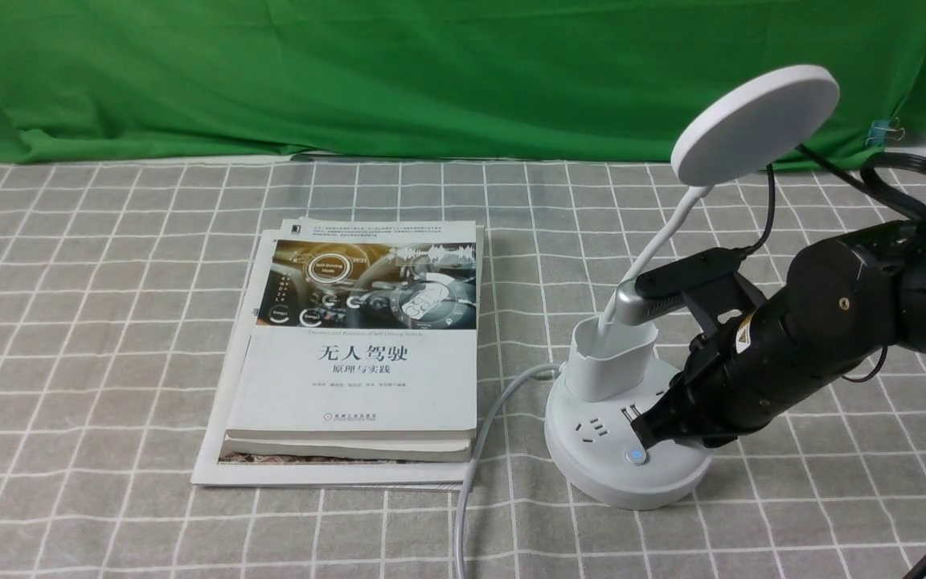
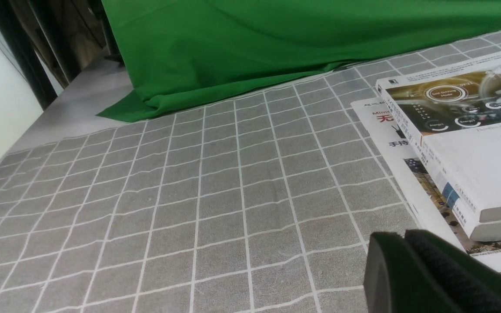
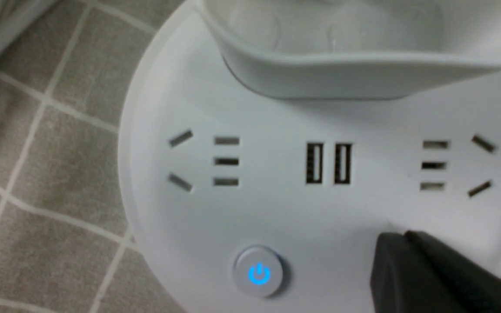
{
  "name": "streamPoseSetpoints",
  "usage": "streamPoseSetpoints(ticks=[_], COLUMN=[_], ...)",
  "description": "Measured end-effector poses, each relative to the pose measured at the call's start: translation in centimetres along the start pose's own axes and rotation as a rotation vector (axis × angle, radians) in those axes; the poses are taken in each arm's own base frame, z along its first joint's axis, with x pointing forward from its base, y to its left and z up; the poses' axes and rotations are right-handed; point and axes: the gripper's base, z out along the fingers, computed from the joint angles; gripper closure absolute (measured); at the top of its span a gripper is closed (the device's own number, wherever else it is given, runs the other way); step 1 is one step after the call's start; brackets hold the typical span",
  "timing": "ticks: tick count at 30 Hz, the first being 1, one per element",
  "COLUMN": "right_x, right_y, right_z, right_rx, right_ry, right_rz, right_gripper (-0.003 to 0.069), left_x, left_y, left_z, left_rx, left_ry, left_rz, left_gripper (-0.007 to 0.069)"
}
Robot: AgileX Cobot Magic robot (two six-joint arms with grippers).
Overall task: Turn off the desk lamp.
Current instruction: Use the right arm to press the button switch on the lamp holder
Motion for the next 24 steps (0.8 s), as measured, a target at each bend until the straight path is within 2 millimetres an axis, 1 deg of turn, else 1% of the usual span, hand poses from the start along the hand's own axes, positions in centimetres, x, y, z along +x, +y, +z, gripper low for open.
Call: streamPoseSetpoints(ticks=[6,9,11,12,13,15,22,24], right_x=[0.1,0.9,0.9,0.9,0.9,0.8,0.3,0.0], right_y=[0.0,0.1,0.1,0.1,0.2,0.2,0.1,0.1], right_z=[-1.0,-1.8,-2.8,-2.8,-3.5,-4.0,-4.0,-3.5], right_rx=[0.002,-0.001,-0.001,-0.001,-0.001,0.0,0.004,0.007], right_ry=[-0.028,0.003,-0.016,-0.016,-0.035,-0.055,-0.11,-0.135], right_rz=[0.018,0.025,0.026,0.026,0.03,0.033,0.045,0.046], right_gripper=[0.0617,0.0618,0.0621,0.0621,0.0621,0.0622,0.0622,0.0622], left_x=[0.0,0.0,0.0,0.0,0.0,0.0,0.0,0.0], left_y=[0.0,0.0,0.0,0.0,0.0,0.0,0.0,0.0], left_z=[0.0,0.0,0.0,0.0,0.0,0.0,0.0,0.0], left_rx=[0.0,0.0,0.0,0.0,0.0,0.0,0.0,0.0], left_ry=[0.0,0.0,0.0,0.0,0.0,0.0,0.0,0.0], left_rz=[0.0,0.001,0.001,0.0,0.0,0.0,0.0,0.0], left_gripper=[0.0606,0.0606,0.0606,0.0606,0.0606,0.0606,0.0606,0.0606])
